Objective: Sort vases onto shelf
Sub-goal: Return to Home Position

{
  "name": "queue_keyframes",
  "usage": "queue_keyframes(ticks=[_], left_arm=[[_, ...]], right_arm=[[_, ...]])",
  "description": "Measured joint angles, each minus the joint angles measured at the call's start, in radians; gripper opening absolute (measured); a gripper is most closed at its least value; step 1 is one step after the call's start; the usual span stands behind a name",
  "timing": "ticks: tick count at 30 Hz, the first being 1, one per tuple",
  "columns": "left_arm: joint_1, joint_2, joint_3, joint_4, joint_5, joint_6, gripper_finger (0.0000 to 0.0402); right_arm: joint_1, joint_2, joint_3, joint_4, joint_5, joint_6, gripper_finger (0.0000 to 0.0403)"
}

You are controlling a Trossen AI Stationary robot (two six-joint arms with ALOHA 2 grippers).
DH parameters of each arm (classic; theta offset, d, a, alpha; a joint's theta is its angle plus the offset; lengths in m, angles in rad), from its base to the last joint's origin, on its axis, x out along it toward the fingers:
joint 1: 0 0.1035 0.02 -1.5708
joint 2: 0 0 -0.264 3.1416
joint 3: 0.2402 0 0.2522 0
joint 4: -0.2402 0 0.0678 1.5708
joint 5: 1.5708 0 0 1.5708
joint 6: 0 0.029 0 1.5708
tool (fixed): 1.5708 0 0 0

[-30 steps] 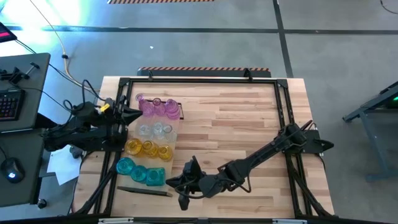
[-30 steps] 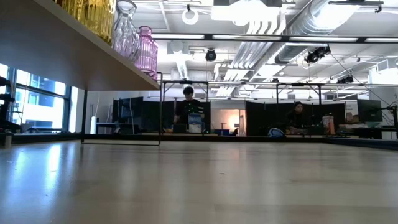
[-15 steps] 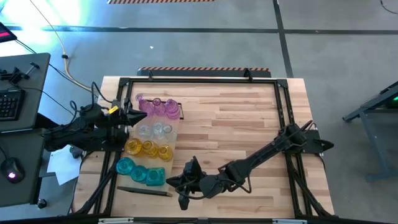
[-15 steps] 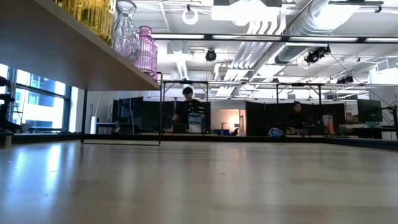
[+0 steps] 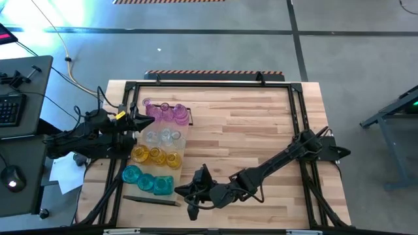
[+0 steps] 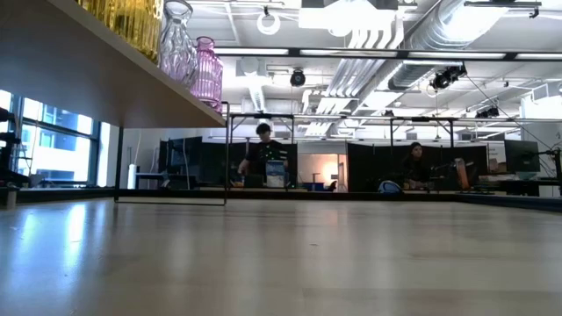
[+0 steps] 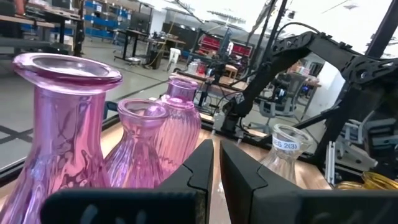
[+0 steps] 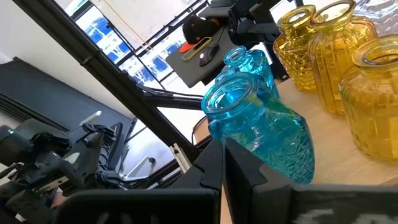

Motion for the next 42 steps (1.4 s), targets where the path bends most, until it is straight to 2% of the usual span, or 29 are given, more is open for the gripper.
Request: queue_keyframes(ticks=[10,14,18,29,36,42], left_arm=[[0.0,0.0,0.0,-0.002,0.0,-0.01,0.0021],[0.0,0.0,0.0,-0.002,0.0,-0.009,0.0021],[0.0,0.0,0.0,-0.002,0.001,-0.009,0.0021],[0.0,0.0,0.0,-0.002,0.004,-0.009,0.0021],[0.0,0.0,0.0,-0.002,0.004,-0.01,0.0021],[0.0,0.0,0.0,-0.002,0.004,-0.01,0.0021]], right_arm=[[-0.004,0.0,0.0,-0.061,-0.013,-0.075,0.0],[-0.002,-0.001,0.0,-0.05,-0.014,0.02,0.0],[-0.002,-0.008,0.0,-0.031,-0.046,-0.056,0.0],[0.005,-0.191,-0.068,-0.267,0.072,-0.077,0.0],[0.038,-0.424,-0.279,-0.25,0.152,-0.095,0.0],[0.089,-0.683,-0.62,-0.051,0.217,-0.116,0.0]])
